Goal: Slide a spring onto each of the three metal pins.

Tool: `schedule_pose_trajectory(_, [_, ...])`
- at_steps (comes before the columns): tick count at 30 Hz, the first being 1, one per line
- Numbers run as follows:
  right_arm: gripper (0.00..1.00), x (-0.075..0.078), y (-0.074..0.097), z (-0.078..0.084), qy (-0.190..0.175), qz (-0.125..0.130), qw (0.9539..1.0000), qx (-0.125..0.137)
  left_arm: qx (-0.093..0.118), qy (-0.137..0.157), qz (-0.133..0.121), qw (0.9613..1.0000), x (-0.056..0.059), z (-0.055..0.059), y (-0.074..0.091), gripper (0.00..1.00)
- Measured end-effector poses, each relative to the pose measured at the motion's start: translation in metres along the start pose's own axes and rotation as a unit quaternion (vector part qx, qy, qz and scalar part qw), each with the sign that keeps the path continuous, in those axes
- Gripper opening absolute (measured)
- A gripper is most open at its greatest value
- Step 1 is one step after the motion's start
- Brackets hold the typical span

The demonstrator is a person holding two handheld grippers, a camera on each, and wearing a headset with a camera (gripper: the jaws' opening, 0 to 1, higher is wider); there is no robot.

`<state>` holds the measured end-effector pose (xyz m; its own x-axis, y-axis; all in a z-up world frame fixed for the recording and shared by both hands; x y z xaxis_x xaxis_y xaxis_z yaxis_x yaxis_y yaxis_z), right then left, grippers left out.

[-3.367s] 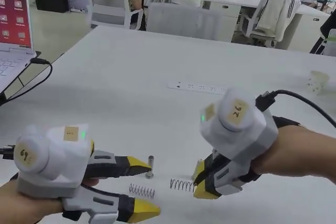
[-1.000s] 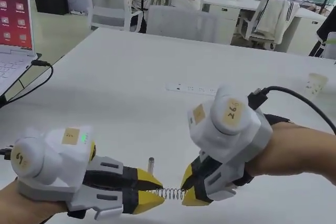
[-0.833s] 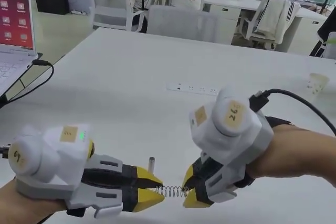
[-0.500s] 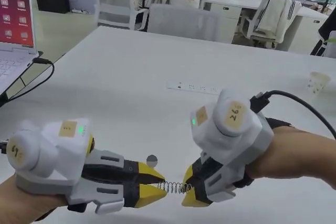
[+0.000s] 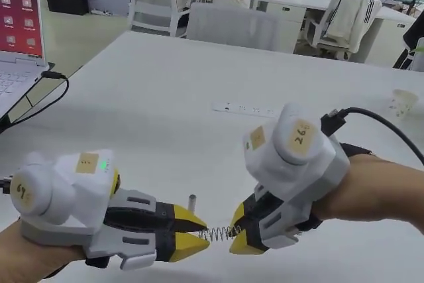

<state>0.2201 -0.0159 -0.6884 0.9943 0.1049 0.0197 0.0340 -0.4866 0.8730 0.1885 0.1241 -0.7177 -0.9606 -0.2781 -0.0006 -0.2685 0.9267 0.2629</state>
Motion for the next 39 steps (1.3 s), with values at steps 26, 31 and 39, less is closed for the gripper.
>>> schedule_pose_trajectory(26, [0.08,-0.006,0.007,-0.025,0.017,-0.009,0.9997,0.015,-0.021,-0.003,0.011,0.9997,-0.003,0.007,-0.004,0.02])
schedule_pose_trajectory(31, [0.08,-0.008,0.006,-0.03,0.021,-0.013,0.9996,0.015,-0.023,-0.002,0.012,0.9997,-0.001,0.008,-0.005,0.02])
schedule_pose_trajectory(39, [0.08,-0.011,0.004,-0.035,0.029,-0.015,0.9994,0.013,-0.024,-0.001,0.015,0.9996,0.001,0.008,-0.005,0.02])
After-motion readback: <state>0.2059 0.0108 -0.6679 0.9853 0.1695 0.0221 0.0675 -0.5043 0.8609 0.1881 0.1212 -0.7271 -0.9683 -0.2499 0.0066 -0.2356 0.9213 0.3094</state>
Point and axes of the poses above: the centre of the closed fingertips' face, and the gripper's own axes: y roughly backward along the fingers, x roughly to its right, z roughly out of its underside, the point moved 9 cm from there along y, roughly backward along the fingers
